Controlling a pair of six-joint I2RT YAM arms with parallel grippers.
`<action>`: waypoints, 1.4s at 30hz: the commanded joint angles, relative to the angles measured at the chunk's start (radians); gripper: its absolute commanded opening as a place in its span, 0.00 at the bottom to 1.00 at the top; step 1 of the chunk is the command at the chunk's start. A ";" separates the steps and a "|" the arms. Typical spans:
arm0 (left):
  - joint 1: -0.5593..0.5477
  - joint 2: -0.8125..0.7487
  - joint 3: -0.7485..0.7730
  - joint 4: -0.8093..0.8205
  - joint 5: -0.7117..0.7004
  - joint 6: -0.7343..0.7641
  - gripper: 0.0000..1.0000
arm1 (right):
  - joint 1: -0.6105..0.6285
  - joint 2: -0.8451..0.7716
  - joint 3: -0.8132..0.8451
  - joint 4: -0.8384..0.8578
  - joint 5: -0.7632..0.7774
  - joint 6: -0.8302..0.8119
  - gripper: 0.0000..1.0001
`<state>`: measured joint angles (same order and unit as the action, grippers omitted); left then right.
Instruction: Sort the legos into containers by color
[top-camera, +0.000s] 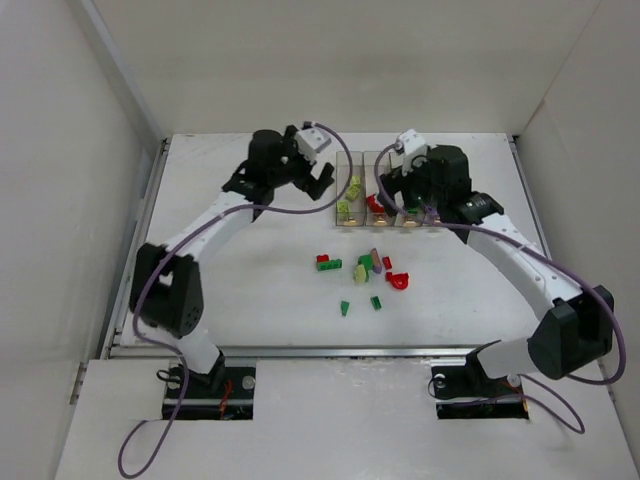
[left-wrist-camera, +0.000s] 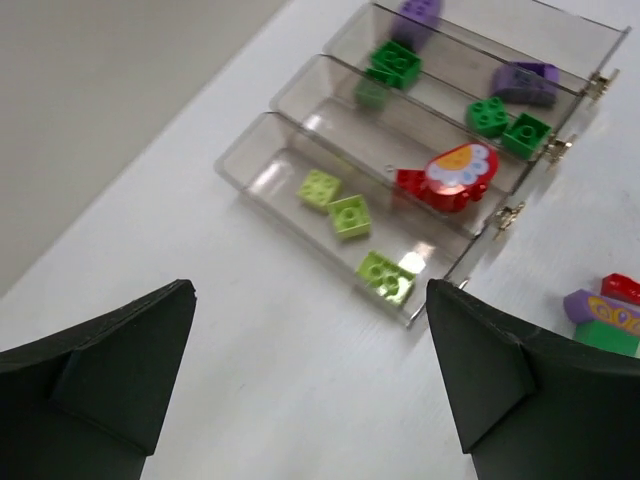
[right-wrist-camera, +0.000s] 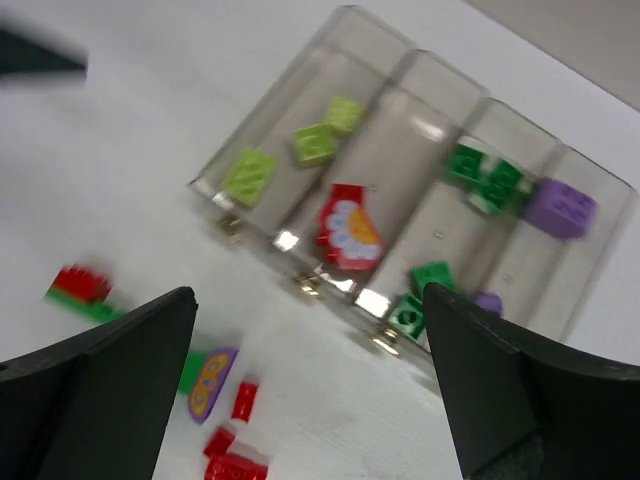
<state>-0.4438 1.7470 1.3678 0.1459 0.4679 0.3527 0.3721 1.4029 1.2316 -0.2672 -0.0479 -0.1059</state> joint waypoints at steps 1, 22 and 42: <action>0.059 -0.244 -0.094 -0.043 -0.104 0.022 1.00 | 0.085 -0.044 -0.062 0.039 -0.357 -0.335 1.00; 0.155 -0.735 -0.579 -0.105 -0.305 -0.049 0.53 | 0.352 0.389 0.040 -0.109 -0.309 -0.698 0.64; 0.175 -0.716 -0.589 -0.052 -0.295 -0.017 0.51 | 0.436 0.564 0.160 -0.237 -0.188 -0.706 0.34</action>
<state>-0.2729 1.0351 0.7803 0.0418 0.1783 0.3309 0.8017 1.9598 1.3499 -0.4896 -0.2592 -0.8154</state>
